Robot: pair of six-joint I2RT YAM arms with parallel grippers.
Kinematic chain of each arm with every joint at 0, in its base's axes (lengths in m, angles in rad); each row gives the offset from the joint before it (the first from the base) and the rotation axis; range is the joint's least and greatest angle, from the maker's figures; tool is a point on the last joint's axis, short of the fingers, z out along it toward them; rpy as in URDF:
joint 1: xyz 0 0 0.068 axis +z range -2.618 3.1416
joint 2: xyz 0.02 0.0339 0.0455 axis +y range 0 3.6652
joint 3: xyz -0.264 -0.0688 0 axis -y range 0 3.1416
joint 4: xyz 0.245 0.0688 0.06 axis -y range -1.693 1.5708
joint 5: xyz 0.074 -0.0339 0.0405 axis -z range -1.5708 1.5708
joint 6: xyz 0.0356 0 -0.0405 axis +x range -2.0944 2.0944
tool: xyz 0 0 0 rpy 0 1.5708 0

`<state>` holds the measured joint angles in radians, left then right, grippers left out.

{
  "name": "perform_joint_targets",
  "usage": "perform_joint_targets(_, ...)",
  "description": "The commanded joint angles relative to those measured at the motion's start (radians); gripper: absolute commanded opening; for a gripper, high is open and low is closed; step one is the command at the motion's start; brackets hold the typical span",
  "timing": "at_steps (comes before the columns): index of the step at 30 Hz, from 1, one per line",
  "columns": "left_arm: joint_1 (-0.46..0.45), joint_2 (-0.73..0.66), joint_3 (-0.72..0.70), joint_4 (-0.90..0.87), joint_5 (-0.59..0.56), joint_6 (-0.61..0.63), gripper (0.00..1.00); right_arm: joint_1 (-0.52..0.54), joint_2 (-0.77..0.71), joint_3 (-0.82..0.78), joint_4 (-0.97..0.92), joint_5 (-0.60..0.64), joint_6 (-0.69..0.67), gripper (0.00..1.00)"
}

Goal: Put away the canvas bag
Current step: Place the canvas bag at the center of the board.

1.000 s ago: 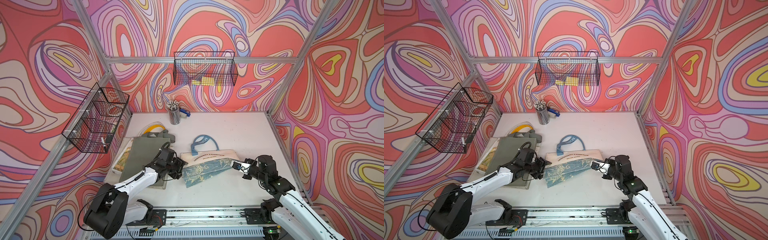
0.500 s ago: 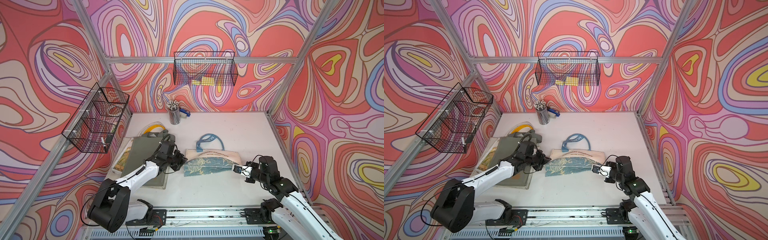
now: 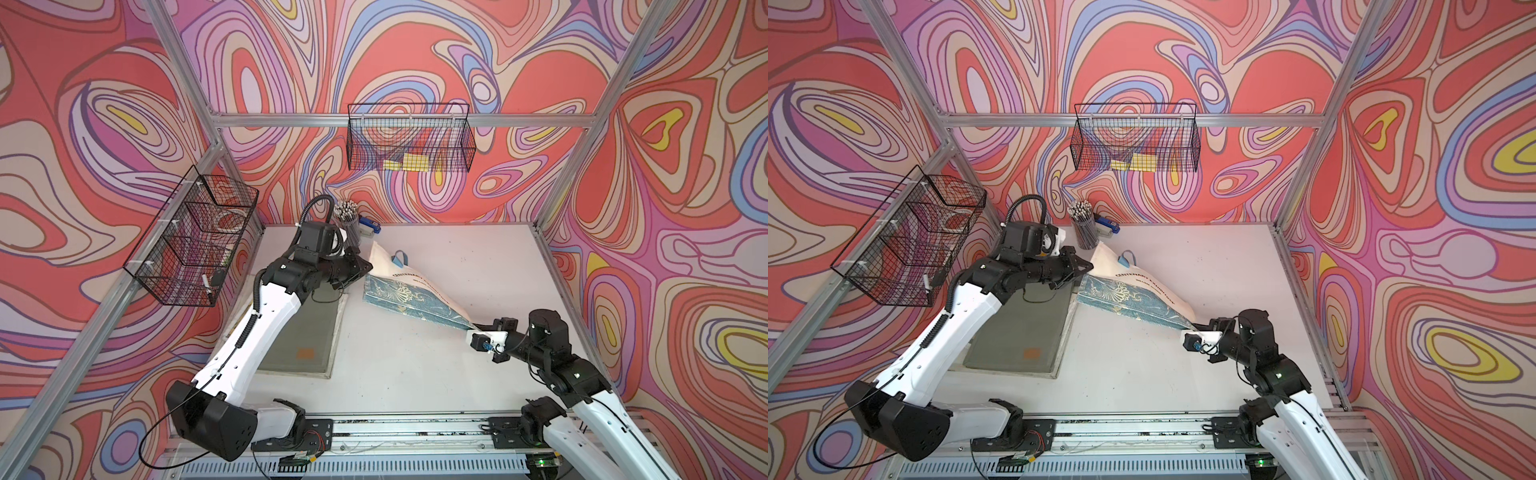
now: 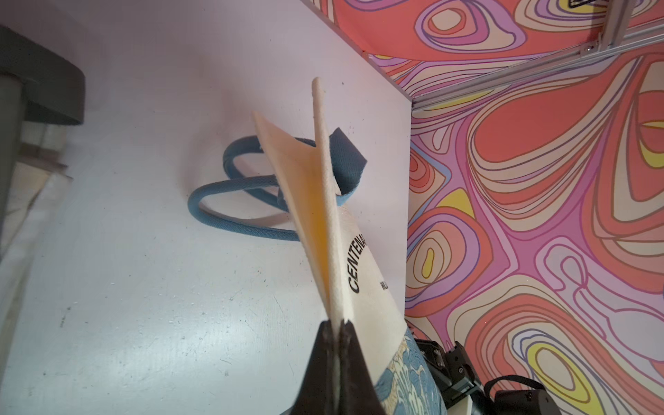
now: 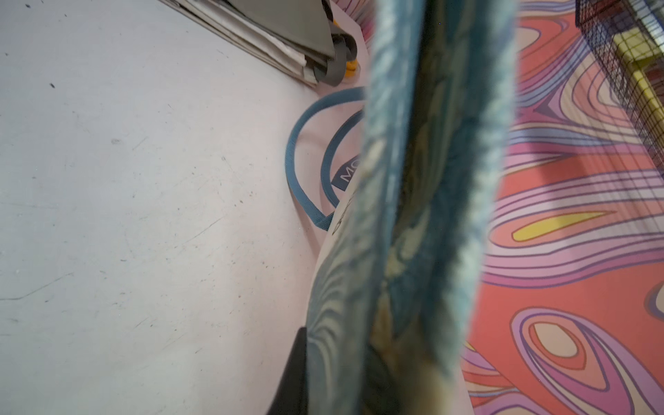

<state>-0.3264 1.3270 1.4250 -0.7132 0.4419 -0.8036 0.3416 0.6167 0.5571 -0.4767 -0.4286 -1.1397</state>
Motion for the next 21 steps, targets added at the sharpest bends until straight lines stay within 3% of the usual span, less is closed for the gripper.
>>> perform_joint_targets(1,0.111,-0.008,0.037,-0.068,-0.076,0.172,0.0,0.087,0.109,0.071,0.031,-0.042,-0.074,0.0)
perform_joint_targets(5,0.21,0.001,0.086,-0.036,-0.022,0.26,0.0,0.292,0.338,0.198,0.047,0.08,-0.103,0.0)
perform_joint_targets(11,0.276,0.025,0.165,0.01,-0.035,0.466,0.0,0.586,0.649,0.364,0.108,0.36,-0.104,0.0)
perform_joint_targets(18,0.322,0.076,0.261,0.162,0.048,0.43,0.0,0.683,0.776,0.446,0.307,0.692,-0.109,0.0)
perform_joint_targets(21,0.346,0.084,0.305,0.185,0.051,0.41,0.0,0.694,0.793,0.493,0.288,0.739,-0.126,0.0)
